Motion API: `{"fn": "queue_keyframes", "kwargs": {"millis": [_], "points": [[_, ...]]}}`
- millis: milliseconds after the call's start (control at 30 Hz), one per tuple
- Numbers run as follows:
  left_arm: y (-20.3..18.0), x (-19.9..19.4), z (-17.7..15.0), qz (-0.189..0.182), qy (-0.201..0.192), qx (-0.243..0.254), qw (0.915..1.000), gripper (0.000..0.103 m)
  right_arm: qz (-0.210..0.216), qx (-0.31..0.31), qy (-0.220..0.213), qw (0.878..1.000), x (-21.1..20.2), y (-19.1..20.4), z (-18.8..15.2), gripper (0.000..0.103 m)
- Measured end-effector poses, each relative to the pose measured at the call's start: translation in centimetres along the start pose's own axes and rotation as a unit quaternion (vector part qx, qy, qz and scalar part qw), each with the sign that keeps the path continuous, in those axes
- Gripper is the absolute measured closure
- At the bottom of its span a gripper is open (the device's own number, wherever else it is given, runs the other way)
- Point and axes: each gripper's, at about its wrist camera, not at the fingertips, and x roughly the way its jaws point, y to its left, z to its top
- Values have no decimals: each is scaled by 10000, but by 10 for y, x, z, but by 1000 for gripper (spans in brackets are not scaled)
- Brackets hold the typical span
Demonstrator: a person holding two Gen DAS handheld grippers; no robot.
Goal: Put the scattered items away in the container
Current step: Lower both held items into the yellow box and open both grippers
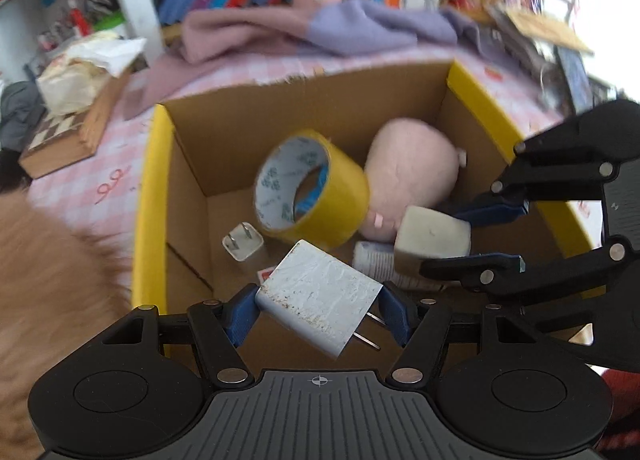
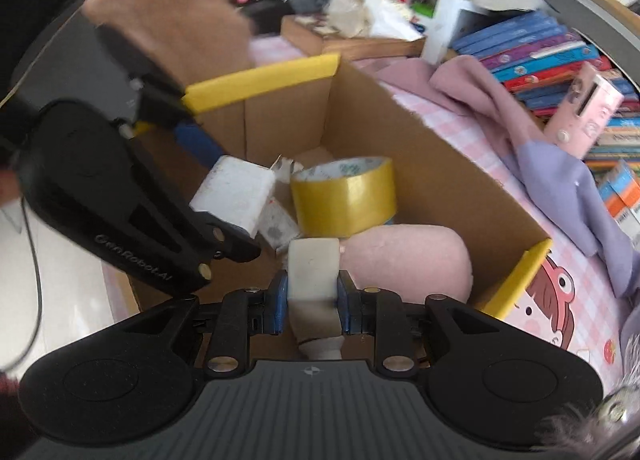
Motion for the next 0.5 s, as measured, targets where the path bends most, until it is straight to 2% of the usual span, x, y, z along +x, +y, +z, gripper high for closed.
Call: {"fn": "queue_keyframes", "kwargs": {"millis": [133, 267, 400, 500], "points": [[-2, 15, 3, -115, 410, 181, 9989, 37, 151, -140, 89, 9997, 2, -2, 2, 79], [-2, 23, -1, -148, 566, 218, 9981, 37, 274, -62, 125, 9995, 3, -4, 1, 77], [-3, 14, -5, -20, 224, 197, 9996, 35, 238, 108, 38, 9997, 2, -7, -2, 69], [-6, 1, -7, 115, -116, 186, 9997, 33, 71, 186, -148, 9997, -6, -8, -3, 54]]}}
